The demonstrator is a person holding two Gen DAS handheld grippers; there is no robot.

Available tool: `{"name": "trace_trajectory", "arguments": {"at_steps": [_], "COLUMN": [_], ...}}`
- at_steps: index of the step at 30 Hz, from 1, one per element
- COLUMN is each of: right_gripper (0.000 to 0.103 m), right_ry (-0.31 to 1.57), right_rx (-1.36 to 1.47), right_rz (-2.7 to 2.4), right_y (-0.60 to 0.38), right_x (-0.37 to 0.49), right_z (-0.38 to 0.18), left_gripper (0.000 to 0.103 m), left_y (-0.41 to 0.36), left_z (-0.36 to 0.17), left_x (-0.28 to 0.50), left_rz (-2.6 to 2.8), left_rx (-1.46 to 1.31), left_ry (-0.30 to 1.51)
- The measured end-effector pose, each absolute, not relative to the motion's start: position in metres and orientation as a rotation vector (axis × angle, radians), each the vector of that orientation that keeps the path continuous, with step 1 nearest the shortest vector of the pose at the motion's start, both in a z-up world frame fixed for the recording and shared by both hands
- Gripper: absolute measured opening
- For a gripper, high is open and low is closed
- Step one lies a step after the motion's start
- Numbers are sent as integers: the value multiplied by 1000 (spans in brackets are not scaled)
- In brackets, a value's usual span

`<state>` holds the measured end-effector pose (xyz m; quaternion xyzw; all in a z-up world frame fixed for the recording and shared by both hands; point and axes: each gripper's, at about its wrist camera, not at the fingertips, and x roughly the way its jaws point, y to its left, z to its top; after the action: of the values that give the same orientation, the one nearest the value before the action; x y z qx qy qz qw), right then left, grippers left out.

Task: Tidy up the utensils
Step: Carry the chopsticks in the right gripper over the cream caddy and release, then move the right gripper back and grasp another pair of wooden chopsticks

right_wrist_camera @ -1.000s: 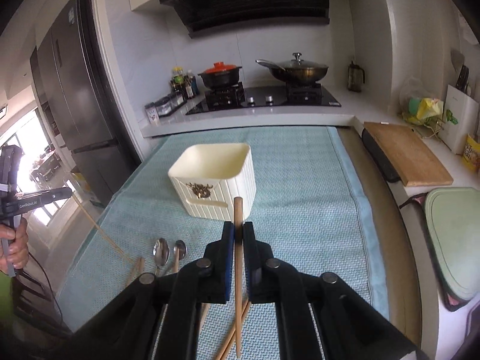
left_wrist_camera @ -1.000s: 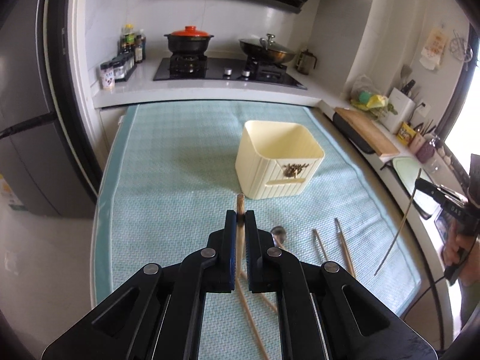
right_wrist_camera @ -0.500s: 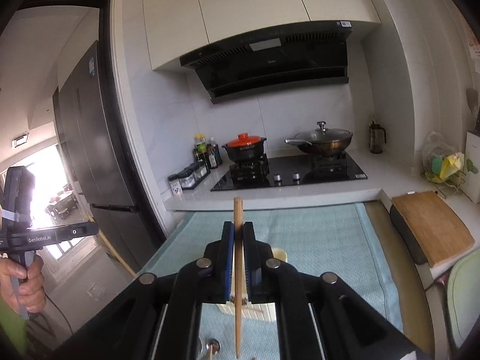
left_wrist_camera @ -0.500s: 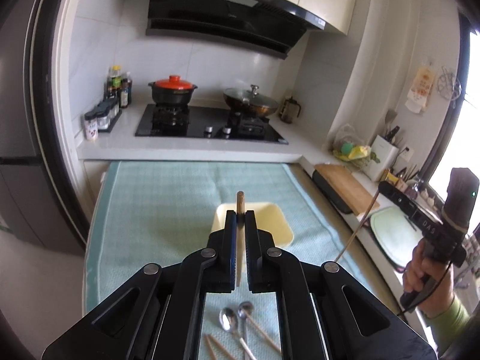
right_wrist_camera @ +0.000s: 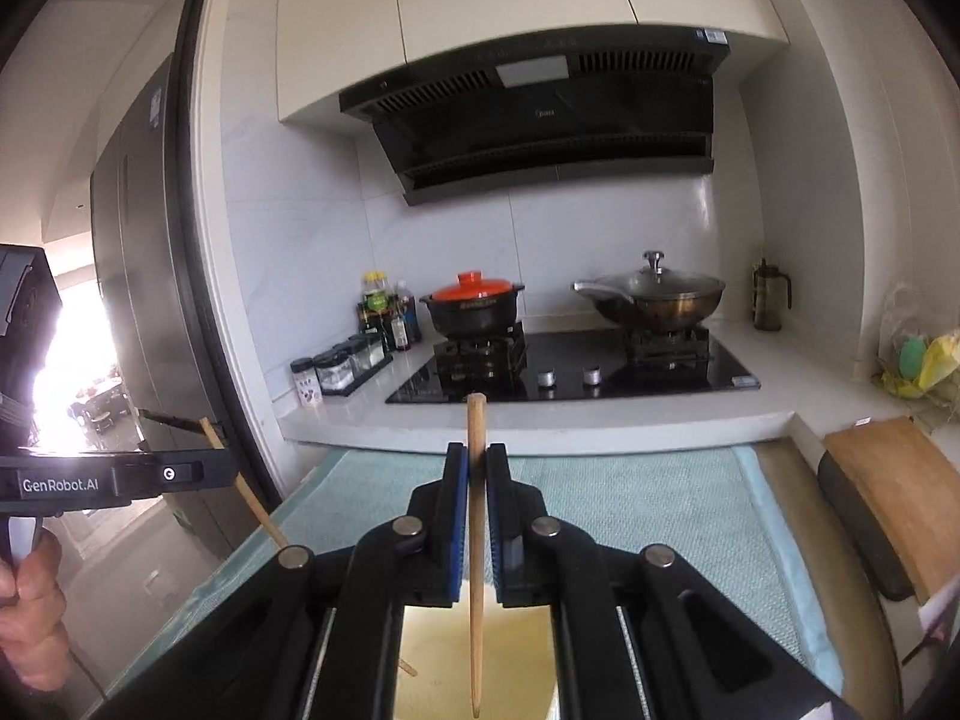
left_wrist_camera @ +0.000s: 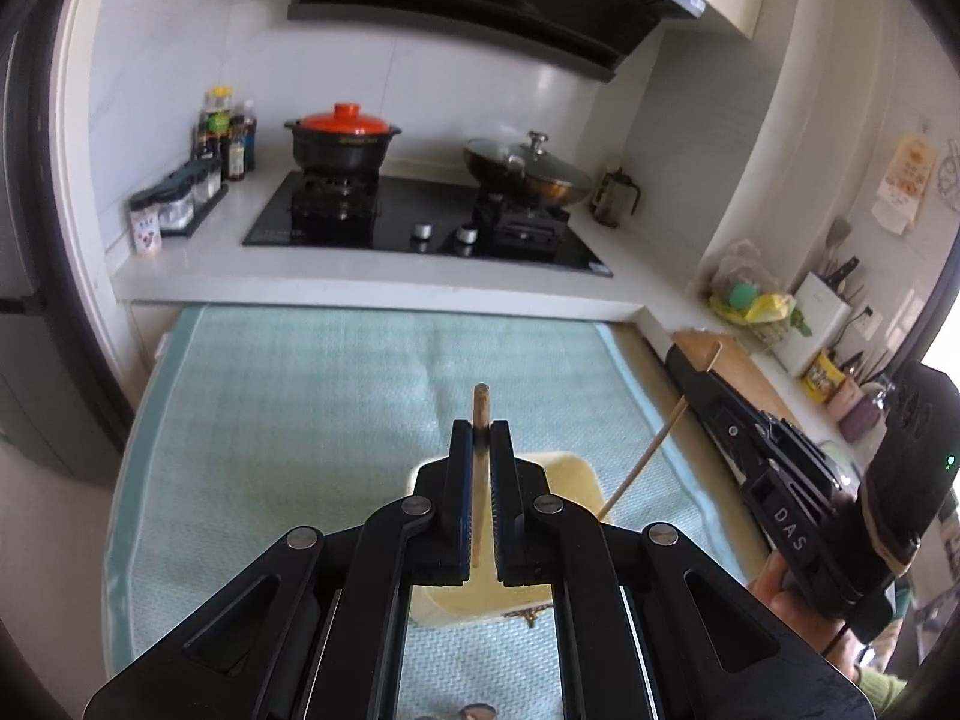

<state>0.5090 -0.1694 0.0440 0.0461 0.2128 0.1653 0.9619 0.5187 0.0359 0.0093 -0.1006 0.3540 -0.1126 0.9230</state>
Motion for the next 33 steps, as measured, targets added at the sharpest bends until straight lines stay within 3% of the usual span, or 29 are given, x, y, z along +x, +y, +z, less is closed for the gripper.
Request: {"name": "trace_trajectory", "arguments": {"at_steps": [5, 10, 11, 12, 13, 14, 15, 19, 21, 22, 28, 33], "right_gripper": [6, 10, 15, 36, 56, 59, 59, 59, 60, 60, 60, 60], "right_ry": [581, 683, 693, 698, 693, 676, 659, 632, 626, 627, 627, 590], "right_rx": [131, 163, 171, 178, 186, 191, 183, 98, 51, 22, -135, -217], "right_rz": [315, 293, 279, 270, 267, 267, 267, 263, 274, 280, 304, 245], "right_y": [-175, -180, -181, -183, -185, -188, -190, -196, -200, -202, -220, -236], "right_x": [524, 540, 541, 541, 538, 532, 526, 489, 462, 445, 339, 251], "right_z": [-1, -14, -11, -7, -1, 7, 15, 44, 53, 56, 49, 24], "left_gripper": [3, 9, 19, 34, 43, 59, 67, 79, 92, 95, 98, 98], "left_y": [31, 38, 42, 47, 51, 56, 61, 80, 88, 92, 108, 116], "left_z": [-34, -42, -39, -35, -30, -23, -16, 5, 11, 12, -15, -60], "left_x": [534, 542, 542, 540, 535, 527, 519, 471, 437, 418, 306, 232], "left_rz": [-217, -170, -165, -160, -150, -140, -136, -137, -121, -110, -21, 30], "left_rx": [-213, -237, -252, -262, -265, -262, -254, -194, -140, -108, 43, -6], "left_ry": [831, 865, 869, 861, 845, 822, 799, 757, 732, 721, 718, 748]}}
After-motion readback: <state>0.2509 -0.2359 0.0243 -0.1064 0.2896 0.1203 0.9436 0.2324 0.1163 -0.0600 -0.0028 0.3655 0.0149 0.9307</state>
